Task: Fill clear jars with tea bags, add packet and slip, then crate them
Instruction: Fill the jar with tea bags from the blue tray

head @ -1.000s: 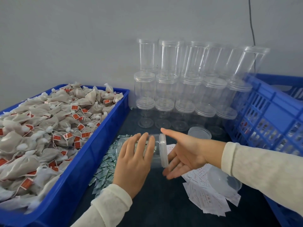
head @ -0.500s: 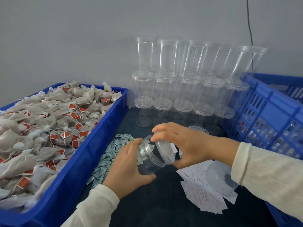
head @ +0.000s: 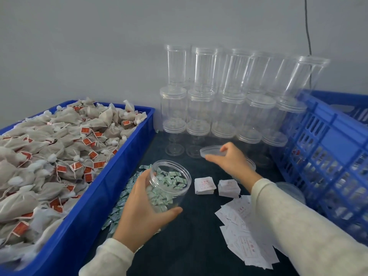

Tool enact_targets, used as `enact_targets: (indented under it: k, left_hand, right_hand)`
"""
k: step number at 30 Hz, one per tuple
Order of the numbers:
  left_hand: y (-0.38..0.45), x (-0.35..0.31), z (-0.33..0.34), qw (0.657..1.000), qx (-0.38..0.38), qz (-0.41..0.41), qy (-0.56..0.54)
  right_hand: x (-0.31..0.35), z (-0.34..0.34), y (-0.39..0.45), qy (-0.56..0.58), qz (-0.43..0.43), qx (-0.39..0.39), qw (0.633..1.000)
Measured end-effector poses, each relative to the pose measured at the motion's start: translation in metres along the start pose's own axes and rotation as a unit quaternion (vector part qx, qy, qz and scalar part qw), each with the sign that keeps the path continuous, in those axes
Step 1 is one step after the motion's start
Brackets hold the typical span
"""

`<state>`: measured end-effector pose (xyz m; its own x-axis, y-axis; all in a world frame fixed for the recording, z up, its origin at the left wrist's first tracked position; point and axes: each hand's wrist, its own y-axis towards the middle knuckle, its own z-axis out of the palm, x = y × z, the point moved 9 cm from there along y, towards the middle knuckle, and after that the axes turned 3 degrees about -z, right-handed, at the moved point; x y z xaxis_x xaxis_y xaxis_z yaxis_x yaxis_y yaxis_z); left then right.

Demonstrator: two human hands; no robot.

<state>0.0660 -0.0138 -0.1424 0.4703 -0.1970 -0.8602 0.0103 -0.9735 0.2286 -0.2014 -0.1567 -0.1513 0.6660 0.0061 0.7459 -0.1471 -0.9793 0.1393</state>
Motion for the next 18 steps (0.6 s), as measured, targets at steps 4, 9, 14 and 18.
enact_targets:
  k: [4,9,14,18]
  left_hand:
    - [-0.001,0.002,-0.007,0.999,-0.022,0.003,-0.038]
    - [-0.002,0.008,-0.011,0.998,-0.030,-0.001,-0.055]
    - [-0.003,0.013,-0.012,0.998,-0.036,-0.010,-0.057]
    - [-0.002,0.014,-0.013,0.997,-0.043,-0.011,-0.060]
  right_hand:
    - [-0.015,0.032,0.012,-0.155,0.028,0.023,0.987]
    - [-0.021,0.056,0.020,-0.365,0.038,0.081,0.927]
    - [-0.032,0.061,0.021,-0.395,0.050,0.125,0.909]
    - [-0.020,0.055,0.019,-0.404,0.023,0.109,0.908]
